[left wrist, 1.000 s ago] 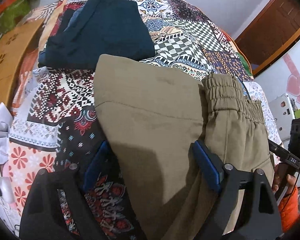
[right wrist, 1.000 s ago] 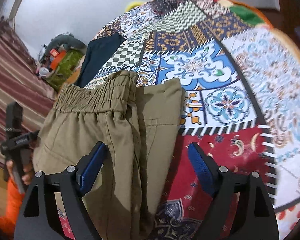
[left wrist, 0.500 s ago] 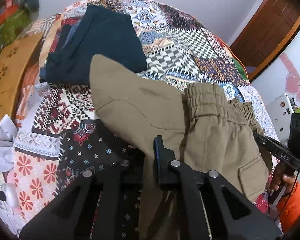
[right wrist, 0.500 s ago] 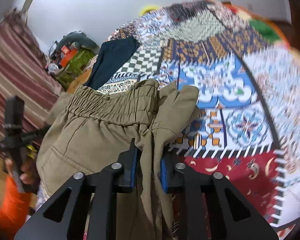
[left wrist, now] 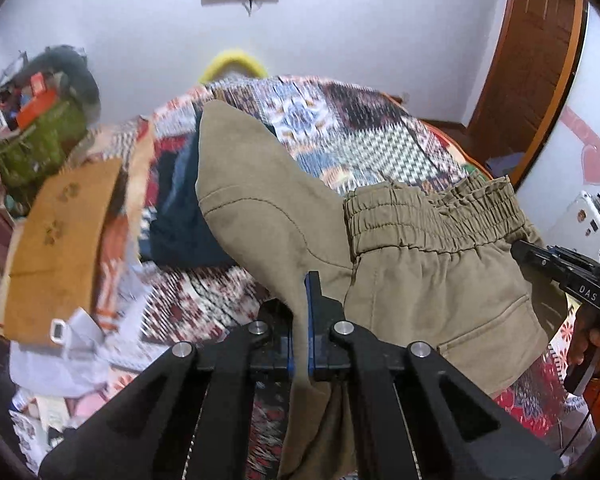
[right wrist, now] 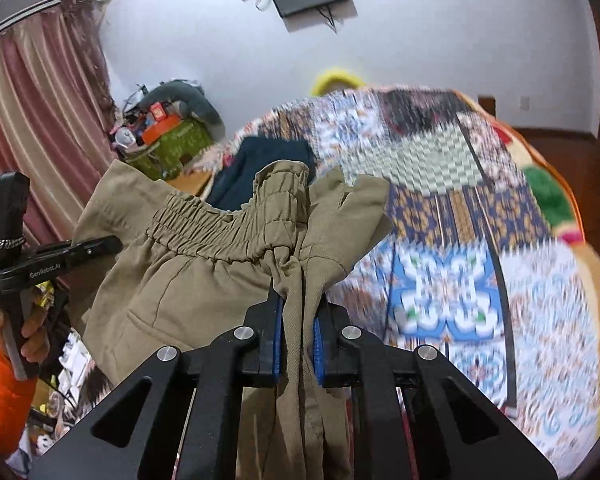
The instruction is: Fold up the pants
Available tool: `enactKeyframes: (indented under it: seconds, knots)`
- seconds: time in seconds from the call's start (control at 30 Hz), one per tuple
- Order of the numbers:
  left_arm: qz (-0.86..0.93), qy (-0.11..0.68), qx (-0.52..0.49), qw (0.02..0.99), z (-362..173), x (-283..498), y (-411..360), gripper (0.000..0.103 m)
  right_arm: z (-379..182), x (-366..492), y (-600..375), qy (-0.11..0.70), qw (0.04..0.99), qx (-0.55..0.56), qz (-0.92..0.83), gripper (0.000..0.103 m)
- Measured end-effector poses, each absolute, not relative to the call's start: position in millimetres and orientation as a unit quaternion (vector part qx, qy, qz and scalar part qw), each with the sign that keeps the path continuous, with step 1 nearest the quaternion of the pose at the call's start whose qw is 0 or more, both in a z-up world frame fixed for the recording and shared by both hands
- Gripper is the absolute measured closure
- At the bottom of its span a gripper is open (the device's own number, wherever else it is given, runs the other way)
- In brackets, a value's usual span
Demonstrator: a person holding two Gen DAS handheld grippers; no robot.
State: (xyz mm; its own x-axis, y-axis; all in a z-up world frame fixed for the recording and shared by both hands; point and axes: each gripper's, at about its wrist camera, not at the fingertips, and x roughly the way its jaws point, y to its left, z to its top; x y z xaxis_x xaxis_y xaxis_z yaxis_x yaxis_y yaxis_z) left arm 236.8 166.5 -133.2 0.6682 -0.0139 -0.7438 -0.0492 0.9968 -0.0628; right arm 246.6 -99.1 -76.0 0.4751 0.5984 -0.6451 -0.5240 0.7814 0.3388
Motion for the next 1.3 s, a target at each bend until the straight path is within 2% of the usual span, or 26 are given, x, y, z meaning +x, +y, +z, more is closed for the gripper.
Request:
enactKeyframes:
  seconds: [0.33, 0.57, 0.73, 1.1, 1.3]
  knots:
    - [0.061, 0.379, -0.039, 0.923, -105.2, 279.2, 218.7, 0.099, -42.5, 294.8, -36.2, 0.348, 0.872, 0.007, 0.343, 0.093]
    - [0.090, 0.382, -0.024, 0.920, -114.7, 319.4, 255.0, 0.099, -46.4, 334.5, 11.0, 0.335, 0.877, -0.023, 0.343, 0.093]
    - [0.116, 0.383, -0.024, 0.916, -139.2, 353.0, 281.3, 0.099, -67.3, 363.8, 36.7, 0.338, 0.874, -0.032, 0.347, 0.093]
    - [0.161, 0.417, -0.054, 0.893, -230.1, 423.0, 334.6, 0.100, -144.6, 422.5, 96.0, 0.384, 0.854, -0.045, 0.348, 0.093]
    - [0.169, 0.467, -0.067, 0.865, -272.0, 438.6, 351.9, 0.098, -171.9, 437.3, 110.1, 0.422, 0.837, -0.065, 0.341, 0.091]
